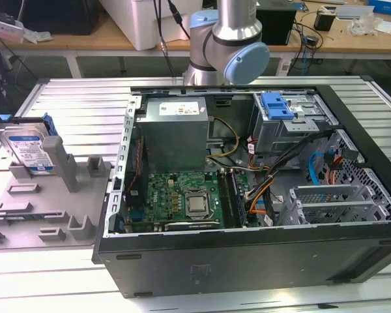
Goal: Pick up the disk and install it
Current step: 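Pick up the disk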
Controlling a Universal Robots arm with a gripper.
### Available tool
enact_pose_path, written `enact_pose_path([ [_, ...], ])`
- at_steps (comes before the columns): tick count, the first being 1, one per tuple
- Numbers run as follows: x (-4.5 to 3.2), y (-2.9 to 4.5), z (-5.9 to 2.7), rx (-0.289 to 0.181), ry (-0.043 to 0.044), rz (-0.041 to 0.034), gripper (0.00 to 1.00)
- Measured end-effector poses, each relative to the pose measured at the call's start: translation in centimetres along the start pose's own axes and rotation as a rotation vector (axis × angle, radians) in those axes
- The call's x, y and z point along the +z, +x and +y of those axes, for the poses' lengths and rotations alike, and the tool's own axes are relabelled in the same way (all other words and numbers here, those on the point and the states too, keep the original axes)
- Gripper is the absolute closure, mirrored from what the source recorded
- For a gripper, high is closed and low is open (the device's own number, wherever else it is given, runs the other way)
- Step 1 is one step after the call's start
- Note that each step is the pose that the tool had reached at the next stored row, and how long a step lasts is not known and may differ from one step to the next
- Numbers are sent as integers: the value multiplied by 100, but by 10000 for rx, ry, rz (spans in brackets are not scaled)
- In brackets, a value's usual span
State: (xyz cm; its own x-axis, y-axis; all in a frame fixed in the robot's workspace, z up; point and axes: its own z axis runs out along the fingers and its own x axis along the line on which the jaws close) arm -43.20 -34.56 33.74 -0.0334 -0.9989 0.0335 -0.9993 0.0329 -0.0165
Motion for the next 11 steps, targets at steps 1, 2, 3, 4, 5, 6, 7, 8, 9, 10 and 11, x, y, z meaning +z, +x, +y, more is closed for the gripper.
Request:
enact_pose_path([
  [1,5,0,1,1,0,0,56],
  [2,11,0,2,1,0,0,56],
  [3,17,-1,4,1,0,0,56],
  [4,22,-1,5,1,-1,1,56],
  [5,27,-1,6,1,-1,0,56],
  [6,35,-1,7,0,-1,0,56],
  [7,40,-1,8,1,-1,1,56],
  [8,49,-2,8,1,-1,0,56],
  [9,58,-2,8,1,0,0,56],
  [10,64,-2,8,1,-1,1,56],
  [11,75,-2,8,1,-1,0,56],
])
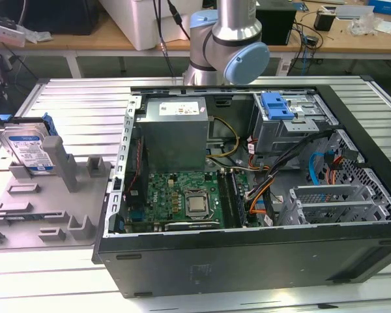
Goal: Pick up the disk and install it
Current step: 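Pick up the disk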
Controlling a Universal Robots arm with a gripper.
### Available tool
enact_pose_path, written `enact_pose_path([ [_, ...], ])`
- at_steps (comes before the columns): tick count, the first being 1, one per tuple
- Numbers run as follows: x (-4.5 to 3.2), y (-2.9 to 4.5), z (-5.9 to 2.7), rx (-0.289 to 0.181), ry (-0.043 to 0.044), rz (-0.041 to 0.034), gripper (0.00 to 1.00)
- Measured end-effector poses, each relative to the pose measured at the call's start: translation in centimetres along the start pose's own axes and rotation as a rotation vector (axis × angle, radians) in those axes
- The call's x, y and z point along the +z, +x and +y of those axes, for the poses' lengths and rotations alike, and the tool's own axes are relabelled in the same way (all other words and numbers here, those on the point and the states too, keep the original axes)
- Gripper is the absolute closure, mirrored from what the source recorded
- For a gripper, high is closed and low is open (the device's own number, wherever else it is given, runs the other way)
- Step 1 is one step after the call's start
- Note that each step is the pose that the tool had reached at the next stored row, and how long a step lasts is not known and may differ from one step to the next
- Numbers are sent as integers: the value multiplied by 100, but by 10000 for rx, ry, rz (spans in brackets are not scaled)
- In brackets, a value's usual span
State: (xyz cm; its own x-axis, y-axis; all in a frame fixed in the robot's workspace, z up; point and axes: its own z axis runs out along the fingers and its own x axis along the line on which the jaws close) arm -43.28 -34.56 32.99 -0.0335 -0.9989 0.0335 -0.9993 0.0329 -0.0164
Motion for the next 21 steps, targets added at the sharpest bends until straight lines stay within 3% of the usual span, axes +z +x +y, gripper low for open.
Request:
enact_pose_path([
  [21,182,-6,20,0,0,0,56],
])
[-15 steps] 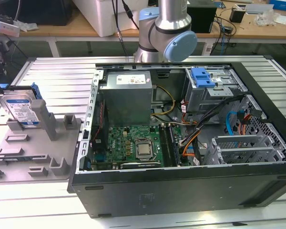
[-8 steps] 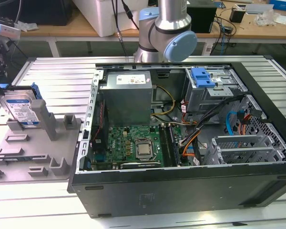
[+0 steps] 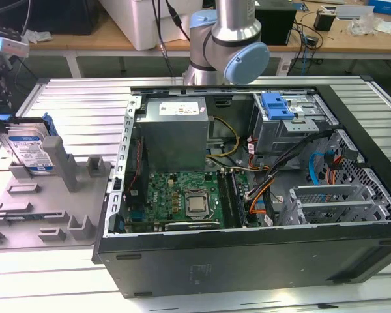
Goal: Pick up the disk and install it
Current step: 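Pick up the disk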
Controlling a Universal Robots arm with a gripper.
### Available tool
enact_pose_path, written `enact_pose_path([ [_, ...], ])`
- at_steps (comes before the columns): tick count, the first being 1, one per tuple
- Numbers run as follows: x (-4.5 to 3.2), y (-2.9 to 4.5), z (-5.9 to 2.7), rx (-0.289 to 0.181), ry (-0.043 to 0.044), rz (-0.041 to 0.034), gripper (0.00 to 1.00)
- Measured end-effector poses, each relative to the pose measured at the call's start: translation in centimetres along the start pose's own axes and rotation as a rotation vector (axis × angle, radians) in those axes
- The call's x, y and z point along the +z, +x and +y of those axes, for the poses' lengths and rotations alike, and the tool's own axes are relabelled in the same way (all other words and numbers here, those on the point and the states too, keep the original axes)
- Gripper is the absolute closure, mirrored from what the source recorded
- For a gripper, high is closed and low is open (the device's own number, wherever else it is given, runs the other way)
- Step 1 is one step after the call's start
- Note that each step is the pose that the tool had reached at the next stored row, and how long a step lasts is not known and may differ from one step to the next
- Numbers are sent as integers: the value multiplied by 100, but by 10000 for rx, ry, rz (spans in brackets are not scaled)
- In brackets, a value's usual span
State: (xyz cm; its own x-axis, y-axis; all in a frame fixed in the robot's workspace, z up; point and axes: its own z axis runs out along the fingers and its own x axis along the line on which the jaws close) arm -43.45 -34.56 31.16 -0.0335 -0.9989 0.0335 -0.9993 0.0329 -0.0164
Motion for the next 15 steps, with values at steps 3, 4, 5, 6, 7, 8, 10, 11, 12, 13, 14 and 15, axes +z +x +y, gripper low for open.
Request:
enact_pose_path([
  [3,26,-1,5,0,1,0,56],
  [4,35,-1,7,0,0,0,56],
  [5,42,-1,9,0,0,0,56],
  [6,53,-1,11,0,0,0,56],
  [7,62,-2,13,0,1,0,56],
  [8,72,-2,15,0,0,0,56],
  [10,92,-2,19,0,0,1,56],
  [11,104,-3,21,0,0,0,56],
  [12,112,-3,22,0,0,0,56],
  [13,119,-3,23,0,0,1,56],
  [14,131,-4,25,1,0,0,56],
  [15,136,-4,25,0,-1,1,56],
])
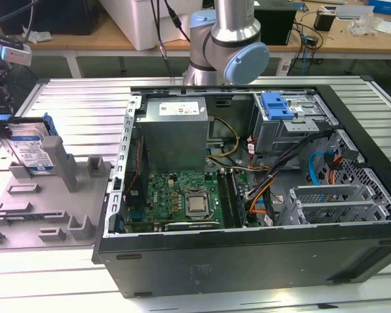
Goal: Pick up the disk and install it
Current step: 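Pick up the disk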
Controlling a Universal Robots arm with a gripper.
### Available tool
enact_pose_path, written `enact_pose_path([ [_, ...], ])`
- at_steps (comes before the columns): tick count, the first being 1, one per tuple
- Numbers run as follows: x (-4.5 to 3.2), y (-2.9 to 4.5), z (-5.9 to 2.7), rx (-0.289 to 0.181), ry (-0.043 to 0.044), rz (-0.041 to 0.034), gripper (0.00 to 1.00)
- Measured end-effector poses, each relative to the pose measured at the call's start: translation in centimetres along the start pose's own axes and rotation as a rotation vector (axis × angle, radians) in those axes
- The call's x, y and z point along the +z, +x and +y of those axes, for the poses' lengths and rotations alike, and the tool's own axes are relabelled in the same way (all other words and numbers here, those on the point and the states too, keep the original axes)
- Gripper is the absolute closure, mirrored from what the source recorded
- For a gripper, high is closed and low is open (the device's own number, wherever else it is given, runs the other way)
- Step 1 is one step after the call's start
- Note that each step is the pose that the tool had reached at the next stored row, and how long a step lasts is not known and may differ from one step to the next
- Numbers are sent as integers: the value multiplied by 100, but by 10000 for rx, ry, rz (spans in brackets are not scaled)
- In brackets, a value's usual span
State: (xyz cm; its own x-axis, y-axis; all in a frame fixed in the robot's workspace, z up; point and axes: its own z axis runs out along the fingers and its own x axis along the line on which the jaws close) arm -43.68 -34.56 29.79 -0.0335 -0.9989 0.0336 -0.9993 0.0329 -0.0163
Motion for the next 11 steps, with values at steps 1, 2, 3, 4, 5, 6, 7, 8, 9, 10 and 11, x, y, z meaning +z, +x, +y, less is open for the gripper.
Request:
enact_pose_path([
  [1,0,0,0,0,-1,0,56],
  [2,0,0,0,1,-1,1,56],
  [3,0,0,0,0,-1,0,56],
  [4,2,0,0,0,1,0,56],
  [5,2,0,0,-1,1,0,56],
  [6,3,0,0,-1,1,0,56],
  [7,4,0,0,-1,1,-1,56],
  [8,8,-1,0,-1,3,-2,56],
  [9,10,-1,0,-1,2,-1,56],
  [10,13,-1,0,-2,1,-1,56],
  [11,17,-1,0,-2,1,-1,56],
])
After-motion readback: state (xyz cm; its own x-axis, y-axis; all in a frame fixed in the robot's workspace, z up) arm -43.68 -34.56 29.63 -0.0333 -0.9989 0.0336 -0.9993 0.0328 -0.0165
